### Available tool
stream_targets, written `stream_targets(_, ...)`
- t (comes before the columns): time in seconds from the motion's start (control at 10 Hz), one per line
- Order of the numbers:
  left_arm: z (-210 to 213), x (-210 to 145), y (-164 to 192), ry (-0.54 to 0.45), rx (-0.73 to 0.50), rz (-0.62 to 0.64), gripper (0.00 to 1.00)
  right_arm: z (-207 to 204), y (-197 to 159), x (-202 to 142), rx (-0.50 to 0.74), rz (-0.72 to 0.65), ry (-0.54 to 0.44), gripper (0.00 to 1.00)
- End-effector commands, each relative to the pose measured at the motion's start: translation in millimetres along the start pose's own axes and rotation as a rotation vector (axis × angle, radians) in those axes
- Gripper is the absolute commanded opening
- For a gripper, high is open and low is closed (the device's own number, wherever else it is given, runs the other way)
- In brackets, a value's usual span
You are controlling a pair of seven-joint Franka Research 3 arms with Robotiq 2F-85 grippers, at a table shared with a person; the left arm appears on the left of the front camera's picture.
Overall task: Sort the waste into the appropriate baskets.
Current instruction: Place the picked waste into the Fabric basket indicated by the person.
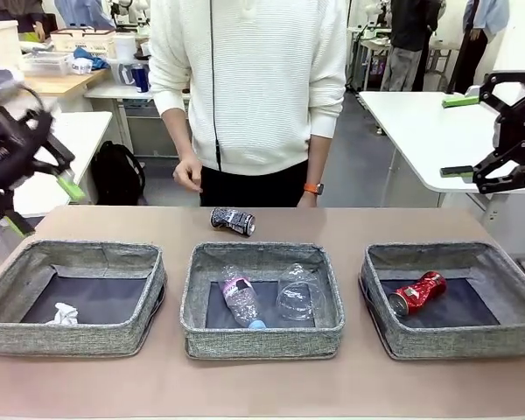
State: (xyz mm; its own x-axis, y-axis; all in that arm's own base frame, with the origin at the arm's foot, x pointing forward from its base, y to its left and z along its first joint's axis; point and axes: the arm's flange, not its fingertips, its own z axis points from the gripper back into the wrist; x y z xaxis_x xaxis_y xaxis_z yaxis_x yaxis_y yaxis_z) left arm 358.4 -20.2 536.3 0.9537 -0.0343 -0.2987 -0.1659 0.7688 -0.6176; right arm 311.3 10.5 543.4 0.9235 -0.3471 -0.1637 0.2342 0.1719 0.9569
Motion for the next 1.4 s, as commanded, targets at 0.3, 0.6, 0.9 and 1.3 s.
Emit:
stream_targets(0.3,52,23,65,0.212,-0.739,0.133,1.0,-1,3,0,0.026,0.006,0.004,1.0)
stream_targets(0.6,70,24,83,0.2,-0.765,0.267,1.0,-1,3,0,0.026,0.006,0.004,1.0)
stream_targets(0.9,62,32,98,0.196,-0.774,0.204,1.0,-1,3,0,0.026,0.006,0.004,1.0)
stream_targets(1.3,62,32,98,0.196,-0.774,0.204,1.0,-1,3,0,0.026,0.006,0.004,1.0)
